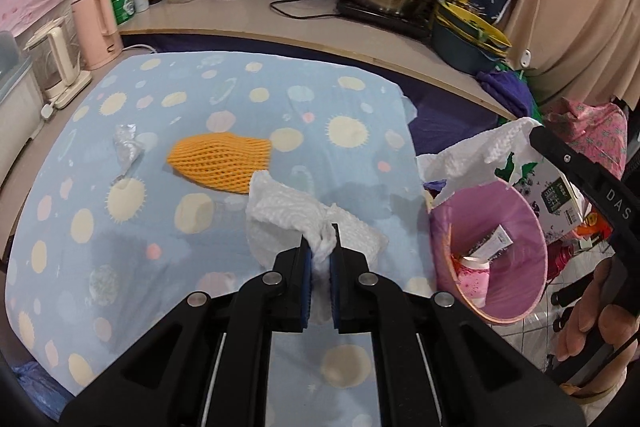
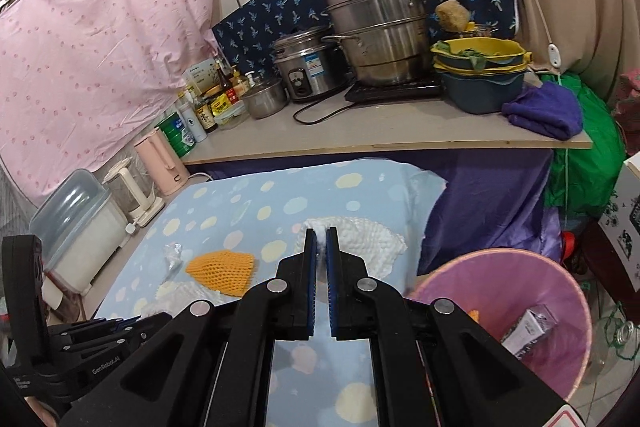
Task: Collect trash
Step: 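Carry both tissues over the pink bin and open both grippers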
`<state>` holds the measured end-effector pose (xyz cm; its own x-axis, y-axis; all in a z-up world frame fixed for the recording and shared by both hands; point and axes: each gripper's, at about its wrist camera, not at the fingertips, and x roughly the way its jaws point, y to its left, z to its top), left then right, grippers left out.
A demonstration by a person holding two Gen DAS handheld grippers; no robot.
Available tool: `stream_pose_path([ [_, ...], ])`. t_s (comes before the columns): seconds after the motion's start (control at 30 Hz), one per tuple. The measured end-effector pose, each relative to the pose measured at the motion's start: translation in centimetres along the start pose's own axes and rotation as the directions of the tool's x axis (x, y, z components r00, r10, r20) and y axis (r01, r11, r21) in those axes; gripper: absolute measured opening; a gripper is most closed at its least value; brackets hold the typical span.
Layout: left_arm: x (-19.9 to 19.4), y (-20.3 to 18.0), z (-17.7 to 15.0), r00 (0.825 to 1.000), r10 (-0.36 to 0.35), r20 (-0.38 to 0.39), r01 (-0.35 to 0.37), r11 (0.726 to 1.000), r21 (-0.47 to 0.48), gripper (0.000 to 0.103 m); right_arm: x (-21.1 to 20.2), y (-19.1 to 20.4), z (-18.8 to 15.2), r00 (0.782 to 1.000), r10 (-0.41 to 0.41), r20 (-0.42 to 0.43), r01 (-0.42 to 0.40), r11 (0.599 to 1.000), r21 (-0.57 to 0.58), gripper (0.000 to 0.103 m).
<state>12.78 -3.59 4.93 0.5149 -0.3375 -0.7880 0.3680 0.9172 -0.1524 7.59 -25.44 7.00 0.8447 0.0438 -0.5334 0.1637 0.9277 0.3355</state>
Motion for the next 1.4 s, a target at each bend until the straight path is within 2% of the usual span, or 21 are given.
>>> stream_pose_path([
  [0.27,0.6,-8.4,0.0,0.996,-0.092,-0.011,0.093,0.985,0.143,0.007,-4.9,-5.9,-0.8,0.994,-0.104,0.042,0.101,0.993,0.066,0.005],
  [0.6,3.6,-15.9,-0.2,0.987,-0.153,-0.057,0.162,0.955,0.249,0.007,-6.4,-11.0,-2.6,0.984,-0.177,0.024,0.172,0.974,0.148,0.005],
  [0.83,6.1,-18.2,-0.9,0.985,-0.145,-0.096,0.167,0.945,0.281,0.007,-5.8,-12.8,-3.7,0.98,-0.197,-0.011,0.196,0.965,0.171,0.005],
  [1.0,7.2,-18.4,-1.3,0.984,-0.145,-0.1,0.168,0.947,0.275,0.009,-5.6,-13.3,-4.3,0.977,-0.211,-0.02,0.211,0.961,0.178,0.014],
  [1.07,7.4,-18.3,-1.2,0.985,-0.14,-0.105,0.164,0.947,0.275,0.023,-5.6,-13.4,-4.3,0.976,-0.218,-0.018,0.218,0.959,0.182,0.026],
  [1.13,7.2,-18.1,-1.1,0.988,-0.128,-0.089,0.148,0.952,0.268,0.033,-5.6,-13.4,-4.3,0.976,-0.215,-0.016,0.214,0.959,0.185,0.027],
  [1.4,6.7,-16.6,-0.4,0.993,-0.102,-0.066,0.116,0.961,0.249,0.035,-5.0,-12.5,-4.0,0.981,-0.191,-0.021,0.191,0.967,0.17,0.028],
])
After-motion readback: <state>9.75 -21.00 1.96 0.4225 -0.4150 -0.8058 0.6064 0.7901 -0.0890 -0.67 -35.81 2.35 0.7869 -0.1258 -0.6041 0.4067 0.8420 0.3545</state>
